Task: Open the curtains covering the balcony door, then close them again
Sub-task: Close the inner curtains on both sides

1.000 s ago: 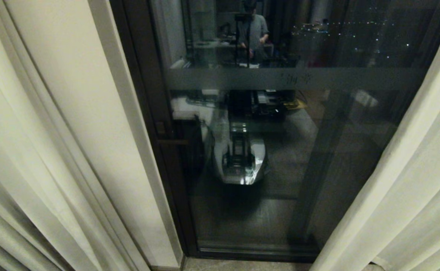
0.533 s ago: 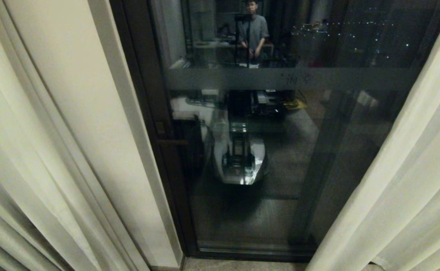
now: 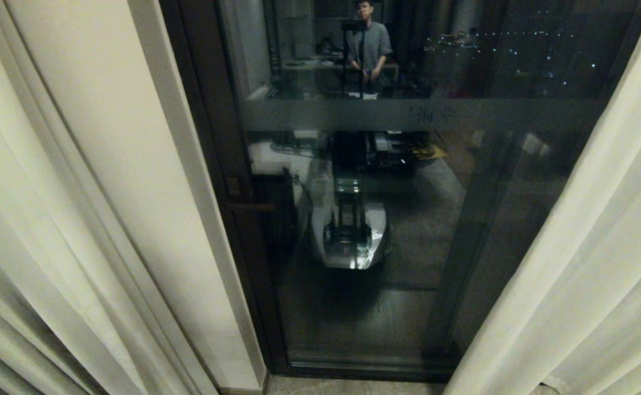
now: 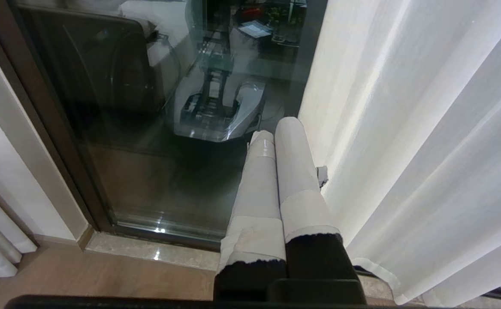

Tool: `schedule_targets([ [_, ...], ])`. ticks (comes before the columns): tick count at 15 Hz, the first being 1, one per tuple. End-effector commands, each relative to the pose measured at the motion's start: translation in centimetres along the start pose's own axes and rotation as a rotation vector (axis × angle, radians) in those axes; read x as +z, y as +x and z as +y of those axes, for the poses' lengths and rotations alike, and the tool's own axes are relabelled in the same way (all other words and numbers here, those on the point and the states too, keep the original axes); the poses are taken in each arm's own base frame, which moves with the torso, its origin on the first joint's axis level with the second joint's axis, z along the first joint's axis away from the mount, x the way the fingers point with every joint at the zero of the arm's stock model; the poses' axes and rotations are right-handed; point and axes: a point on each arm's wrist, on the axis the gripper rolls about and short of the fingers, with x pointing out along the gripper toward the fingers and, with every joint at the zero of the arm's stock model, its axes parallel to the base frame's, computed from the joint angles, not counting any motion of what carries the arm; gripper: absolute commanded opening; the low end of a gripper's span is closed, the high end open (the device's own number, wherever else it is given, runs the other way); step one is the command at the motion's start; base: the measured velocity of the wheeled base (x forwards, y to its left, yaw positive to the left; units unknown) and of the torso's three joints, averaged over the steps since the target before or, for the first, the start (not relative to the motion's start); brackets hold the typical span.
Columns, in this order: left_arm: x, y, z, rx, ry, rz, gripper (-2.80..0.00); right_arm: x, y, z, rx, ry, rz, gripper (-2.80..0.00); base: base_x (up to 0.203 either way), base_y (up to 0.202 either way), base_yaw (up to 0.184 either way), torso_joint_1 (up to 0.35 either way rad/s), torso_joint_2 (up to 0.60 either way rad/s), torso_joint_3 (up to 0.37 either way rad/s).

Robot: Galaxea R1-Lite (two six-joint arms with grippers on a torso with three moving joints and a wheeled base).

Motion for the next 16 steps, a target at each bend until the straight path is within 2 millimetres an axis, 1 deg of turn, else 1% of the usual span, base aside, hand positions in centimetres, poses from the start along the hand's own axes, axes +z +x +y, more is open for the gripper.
schedule_targets([
  [1, 2.3, 0.0, 0.0, 0.006, -0.006, -0.019, -2.8, 0.0, 0.0, 0.0, 0.001, 0.0, 0.002, -2.8, 0.0, 0.0, 0.0, 0.0, 0.0, 0.0],
  [3, 5.3, 0.8, 0.0, 0.026, -0.008, 0.001, -2.8, 0.0, 0.0, 0.0, 0.001, 0.0, 0.002, -2.8, 0.0, 0.0, 0.0, 0.0, 0.0, 0.0],
  [5, 9.1, 2.4, 0.1, 0.082, -0.007, 0.025, -2.8, 0.0, 0.0, 0.0, 0.002, 0.0, 0.002, -2.8, 0.0, 0.0, 0.0, 0.0, 0.0, 0.0],
  [7, 13.1, 5.2, 0.2, 0.167, -0.007, 0.046, -2.8, 0.0, 0.0, 0.0, 0.001, 0.0, 0.002, -2.8, 0.0, 0.0, 0.0, 0.0, 0.0, 0.0],
  [10, 18.8, 10.2, 0.6, 0.34, -0.019, 0.039, -2.8, 0.0, 0.0, 0.0, 0.001, 0.0, 0.002, -2.8, 0.0, 0.0, 0.0, 0.0, 0.0, 0.0],
  [11, 20.0, 11.9, 1.0, 0.416, -0.02, 0.042, -2.8, 0.0, 0.0, 0.0, 0.001, 0.0, 0.002, -2.8, 0.0, 0.0, 0.0, 0.0, 0.0, 0.0],
  [12, 20.8, 13.3, 1.7, 0.499, -0.019, 0.047, -2.8, 0.0, 0.0, 0.0, 0.001, 0.0, 0.002, -2.8, 0.0, 0.0, 0.0, 0.0, 0.0, 0.0],
  [14, 21.8, 16.3, 3.3, 0.62, -0.019, 0.043, -2.8, 0.0, 0.0, 0.0, 0.001, 0.0, 0.002, -2.8, 0.0, 0.0, 0.0, 0.0, 0.0, 0.0],
  [16, 22.2, 19.4, 5.0, 0.69, -0.021, 0.011, -2.8, 0.0, 0.0, 0.0, 0.001, 0.0, 0.002, -2.8, 0.0, 0.0, 0.0, 0.0, 0.0, 0.0],
])
